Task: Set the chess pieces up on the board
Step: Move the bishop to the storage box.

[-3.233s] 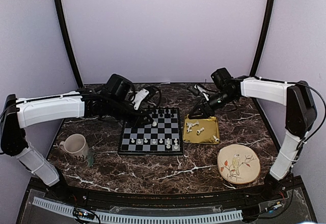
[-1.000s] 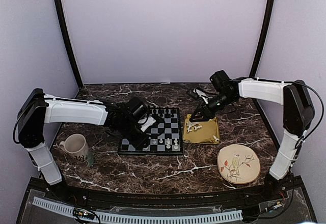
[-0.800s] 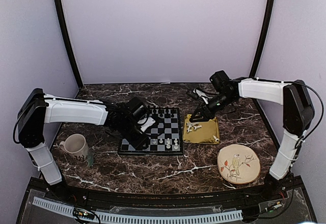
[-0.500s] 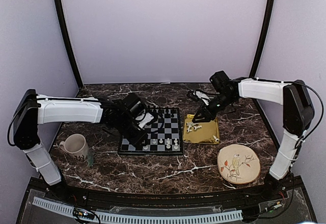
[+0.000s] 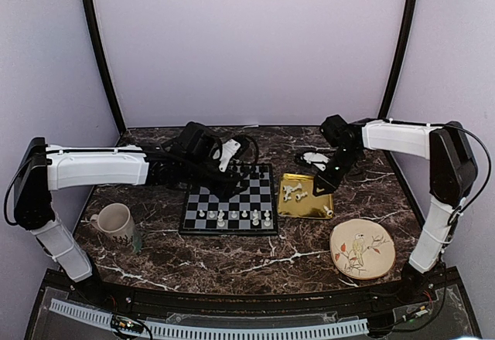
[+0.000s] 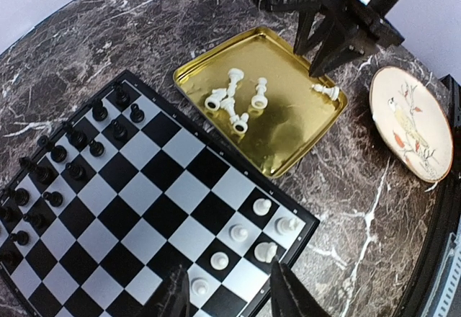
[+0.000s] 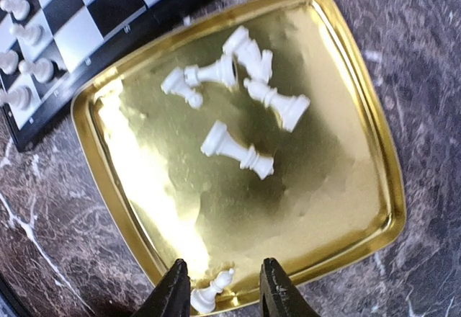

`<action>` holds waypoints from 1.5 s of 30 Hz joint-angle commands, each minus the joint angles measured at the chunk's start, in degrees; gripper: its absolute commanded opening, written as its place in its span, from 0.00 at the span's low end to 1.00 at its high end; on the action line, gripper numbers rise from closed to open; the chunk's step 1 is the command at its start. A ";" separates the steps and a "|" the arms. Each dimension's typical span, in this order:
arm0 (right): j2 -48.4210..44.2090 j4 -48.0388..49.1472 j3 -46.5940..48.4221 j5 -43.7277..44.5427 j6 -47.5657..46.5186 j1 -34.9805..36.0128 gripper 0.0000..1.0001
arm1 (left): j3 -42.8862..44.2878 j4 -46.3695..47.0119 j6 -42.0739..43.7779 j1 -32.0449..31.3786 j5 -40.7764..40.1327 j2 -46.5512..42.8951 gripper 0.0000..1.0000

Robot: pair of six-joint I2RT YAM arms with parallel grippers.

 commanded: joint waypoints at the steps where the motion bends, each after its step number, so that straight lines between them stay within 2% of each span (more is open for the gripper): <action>1: 0.86 -5.15 -1.90 6.60 1.38 -0.26 0.34 | -0.38 7.25 -3.11 -0.32 2.75 1.40 0.40; 16: 2.69 -8.59 -3.38 10.27 3.46 2.11 0.33 | -3.56 10.33 -5.98 -0.32 5.02 1.13 0.41; 21: 3.53 -9.01 -4.25 11.83 3.34 3.56 0.36 | -3.87 10.86 -6.75 -0.32 5.55 1.54 0.41; 36: 6.05 -6.76 -4.43 13.91 2.98 5.51 0.25 | -4.08 11.60 -6.80 -0.32 6.13 2.17 0.41; 45: 8.77 -3.31 -1.60 14.20 0.81 6.40 0.13 | -3.98 11.52 -6.54 -0.32 6.40 2.50 0.41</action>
